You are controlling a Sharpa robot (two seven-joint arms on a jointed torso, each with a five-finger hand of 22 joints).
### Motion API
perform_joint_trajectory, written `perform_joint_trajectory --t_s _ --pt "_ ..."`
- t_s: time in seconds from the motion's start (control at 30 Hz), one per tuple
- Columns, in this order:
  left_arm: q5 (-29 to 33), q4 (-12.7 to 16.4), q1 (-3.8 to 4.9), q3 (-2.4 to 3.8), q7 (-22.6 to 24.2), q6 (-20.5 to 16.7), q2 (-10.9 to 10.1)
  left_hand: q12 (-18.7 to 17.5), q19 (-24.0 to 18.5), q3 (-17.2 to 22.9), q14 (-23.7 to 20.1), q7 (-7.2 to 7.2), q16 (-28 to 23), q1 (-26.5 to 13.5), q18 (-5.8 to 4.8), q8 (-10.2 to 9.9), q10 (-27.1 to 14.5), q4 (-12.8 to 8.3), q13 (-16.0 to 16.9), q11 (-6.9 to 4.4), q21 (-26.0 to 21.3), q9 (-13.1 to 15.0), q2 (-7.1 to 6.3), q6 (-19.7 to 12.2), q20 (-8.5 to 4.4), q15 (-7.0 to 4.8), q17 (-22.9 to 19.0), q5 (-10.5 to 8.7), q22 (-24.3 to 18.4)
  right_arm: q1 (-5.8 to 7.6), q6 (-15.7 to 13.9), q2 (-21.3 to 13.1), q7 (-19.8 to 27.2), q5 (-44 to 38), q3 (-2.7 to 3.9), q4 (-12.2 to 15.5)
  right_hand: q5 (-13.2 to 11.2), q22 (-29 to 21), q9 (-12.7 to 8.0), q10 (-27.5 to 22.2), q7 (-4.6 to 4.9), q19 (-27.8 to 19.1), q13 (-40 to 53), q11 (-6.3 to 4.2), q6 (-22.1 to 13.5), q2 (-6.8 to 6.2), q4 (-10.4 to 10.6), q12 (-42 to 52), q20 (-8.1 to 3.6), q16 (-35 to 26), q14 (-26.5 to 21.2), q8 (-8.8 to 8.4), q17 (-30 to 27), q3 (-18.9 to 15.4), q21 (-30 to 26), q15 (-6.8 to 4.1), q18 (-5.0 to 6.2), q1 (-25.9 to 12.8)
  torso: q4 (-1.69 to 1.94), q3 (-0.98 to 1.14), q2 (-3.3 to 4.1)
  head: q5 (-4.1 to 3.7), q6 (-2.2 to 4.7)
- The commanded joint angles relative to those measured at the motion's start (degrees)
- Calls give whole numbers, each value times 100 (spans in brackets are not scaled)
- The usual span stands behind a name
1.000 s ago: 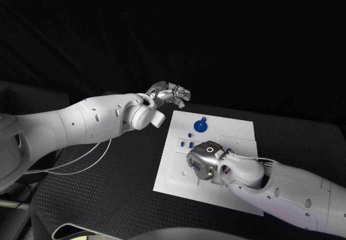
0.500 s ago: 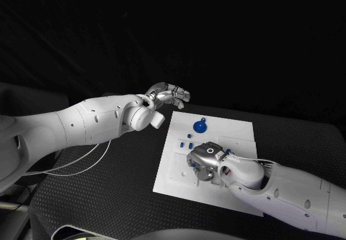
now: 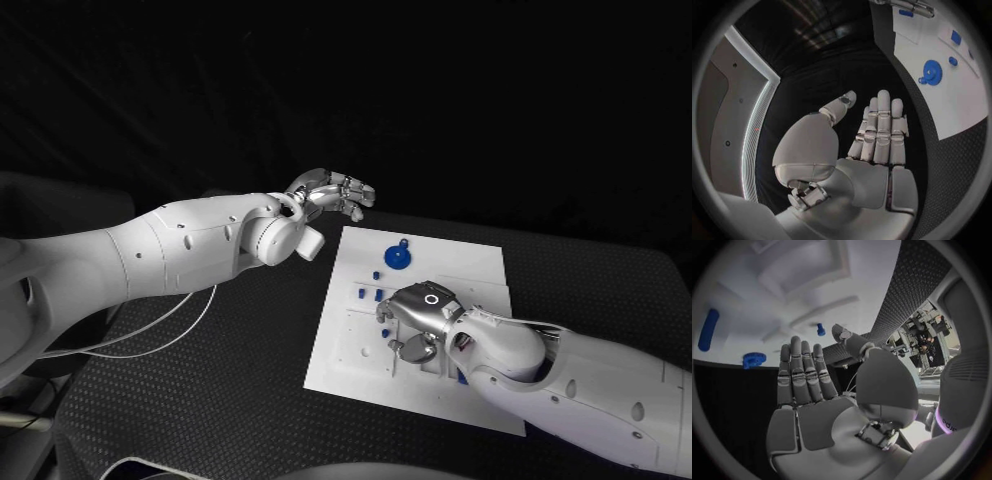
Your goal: Assemble the parts on the task board
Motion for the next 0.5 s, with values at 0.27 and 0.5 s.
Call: perform_joint_trajectory --t_s 0.27,0.5 --pt "34 1 4 3 53 91 9 -23 10 -16 37 2 -41 -17 108 14 -33 25 -6 -7 -34 -6 -45 -45 34 18 13 -28 9 291 -206 -631 95 471 246 649 -33 148 47 333 102 317 13 -173 60 12 156 225 -57 200 351 85 89 176 258 -198 7 85 0 -4 -4 -183 169" --pt "34 -14 3 2 102 74 -1 -15 11 -16 41 0 -47 -15 108 23 -23 28 -3 -11 -39 -4 -42 -36 35 17 24 -26 14 555 202 -1183 106 873 505 939 -30 143 66 614 154 695 59 -295 58 18 204 340 -107 411 715 119 219 202 524 -386 119 111 -1 -6 -2 -299 242"
